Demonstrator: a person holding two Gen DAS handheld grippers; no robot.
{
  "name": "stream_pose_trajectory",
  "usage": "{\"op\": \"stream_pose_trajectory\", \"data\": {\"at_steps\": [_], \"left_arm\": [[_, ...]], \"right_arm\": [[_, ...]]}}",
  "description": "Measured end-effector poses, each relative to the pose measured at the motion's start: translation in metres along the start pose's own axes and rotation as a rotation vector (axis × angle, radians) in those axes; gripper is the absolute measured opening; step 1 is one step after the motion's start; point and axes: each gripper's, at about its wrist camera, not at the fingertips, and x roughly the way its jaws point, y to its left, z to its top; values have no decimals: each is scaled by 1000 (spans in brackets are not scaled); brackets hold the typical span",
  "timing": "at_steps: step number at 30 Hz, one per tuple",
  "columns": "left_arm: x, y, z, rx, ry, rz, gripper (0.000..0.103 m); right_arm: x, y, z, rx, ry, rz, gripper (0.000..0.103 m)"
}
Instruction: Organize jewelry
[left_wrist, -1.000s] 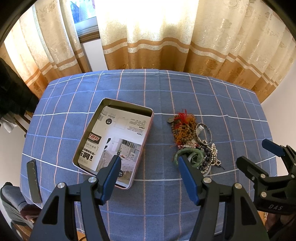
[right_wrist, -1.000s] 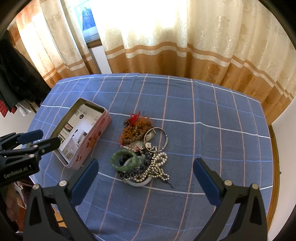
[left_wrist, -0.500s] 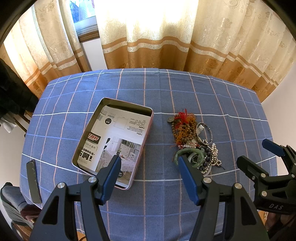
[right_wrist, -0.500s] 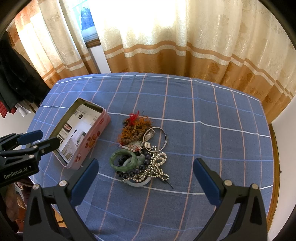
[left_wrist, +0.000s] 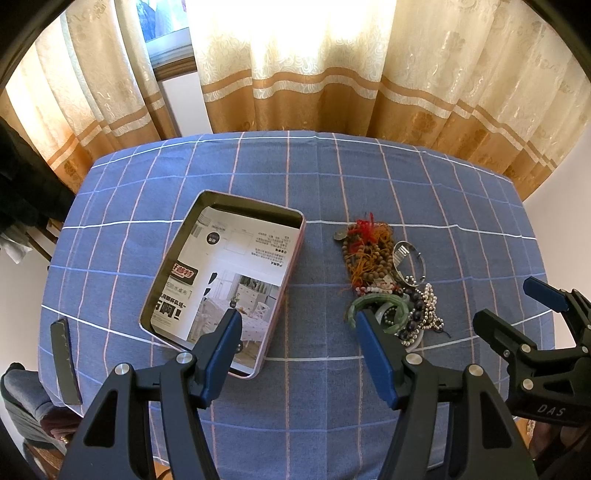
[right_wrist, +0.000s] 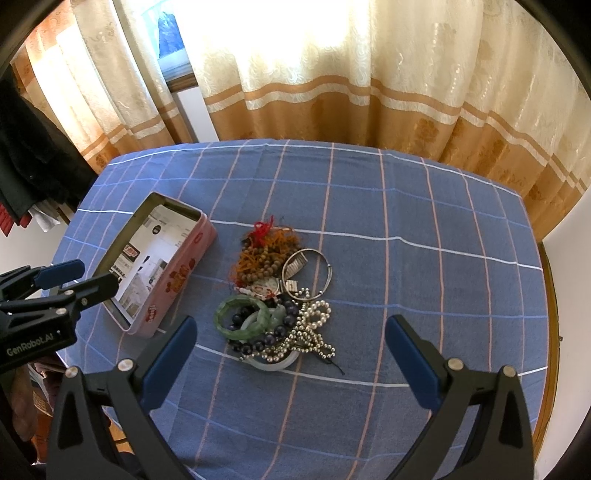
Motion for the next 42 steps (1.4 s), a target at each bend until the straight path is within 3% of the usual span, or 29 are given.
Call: {"op": "stream_pose_trajectory", "data": {"at_steps": [10,21,31,33,34,37,42], "left_arm": [[20,-7,-4,15,62,-22,64],[64,-64,-11,131,125,-114,64],[105,-92,-16,175,167,-151,63],[111,-94,-16,181,178,-163,40],[114,-93,-15,180,190,-169,20],[113,-90,-14,180,186,-189,9],[92,-78,-14,170,134,-193,8]], "right_arm": [[10,-11,-6,36,11,16,103],[26,-51,-30,83,80,-66,103],[35,-68,-40,89,110,-70,103],[36,-69,-40,85,110,-68,103],[36,-69,-40,83,110,-67,103],[36,-70,-39,75,110,-70,103],[39,-67,-37,75,109,-64,103]]}}
